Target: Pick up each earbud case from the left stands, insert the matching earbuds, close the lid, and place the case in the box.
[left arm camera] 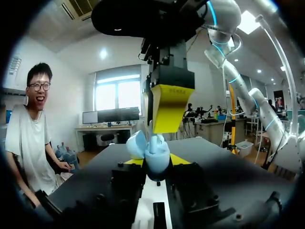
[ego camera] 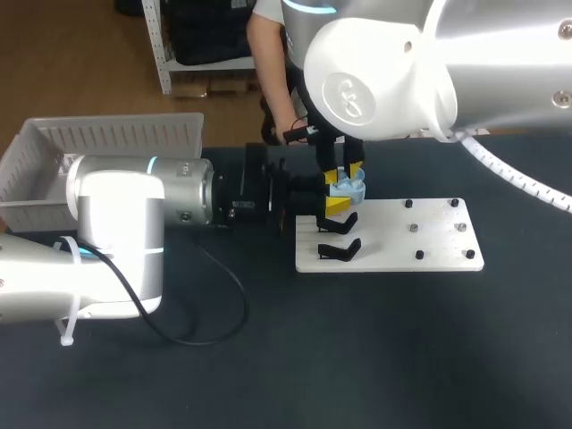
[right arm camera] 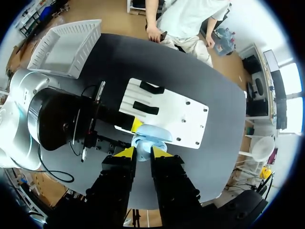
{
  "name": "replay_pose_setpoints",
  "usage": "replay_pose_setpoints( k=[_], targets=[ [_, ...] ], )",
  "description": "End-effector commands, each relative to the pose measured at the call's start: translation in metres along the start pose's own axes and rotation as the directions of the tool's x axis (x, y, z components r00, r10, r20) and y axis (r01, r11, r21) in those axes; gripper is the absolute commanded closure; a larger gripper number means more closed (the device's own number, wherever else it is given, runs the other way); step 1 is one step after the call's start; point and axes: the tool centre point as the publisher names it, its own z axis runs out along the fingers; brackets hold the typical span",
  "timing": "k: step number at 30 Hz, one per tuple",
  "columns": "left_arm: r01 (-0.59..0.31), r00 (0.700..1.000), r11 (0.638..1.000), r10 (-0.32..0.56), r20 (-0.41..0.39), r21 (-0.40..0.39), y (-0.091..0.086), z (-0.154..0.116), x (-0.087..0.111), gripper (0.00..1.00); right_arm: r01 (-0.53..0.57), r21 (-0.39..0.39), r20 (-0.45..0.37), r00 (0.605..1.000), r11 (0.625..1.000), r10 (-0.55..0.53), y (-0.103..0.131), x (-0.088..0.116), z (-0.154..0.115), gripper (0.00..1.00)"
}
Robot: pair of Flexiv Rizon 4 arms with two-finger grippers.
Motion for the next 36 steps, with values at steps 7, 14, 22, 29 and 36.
replay_pose_setpoints(
  k=[7,14,22,29,36],
  targets=[
    [-0.003,1.0,1.0,0.003,0.003,-0.005,-0.0008,0.0009,0.0002,1.0,-0.001,-0.008,0.005,1.0,1.0,0.001,-0.0009,0.0,0.0036,1.0],
    [-0.003,1.0,1.0,0.003,0.003,-0.005,-0.0008,0.0009,0.0002,1.0,0.015,-0.013,0.005,1.0,1.0,-0.015,0.0002,0.0002,0.0045,1.0],
    [-0.003,1.0,1.0,0.003,0.003,-0.005,-0.0008,0.0009,0.0002,1.0,0.031,-0.009,0.0,1.0,0.999,-0.031,0.0009,0.0003,0.0068,1.0],
    [-0.003,1.0,1.0,0.003,0.003,-0.005,-0.0008,0.0009,0.0002,1.0,0.045,0.005,0.008,0.999,0.999,-0.045,0.0013,0.0003,0.008,1.0],
    [-0.003,1.0,1.0,0.003,0.003,-0.005,-0.0008,0.0009,0.0002,1.0,0.054,0.009,0.013,0.998,0.999,-0.054,0.0022,-0.0018,0.0066,0.71]
  ],
)
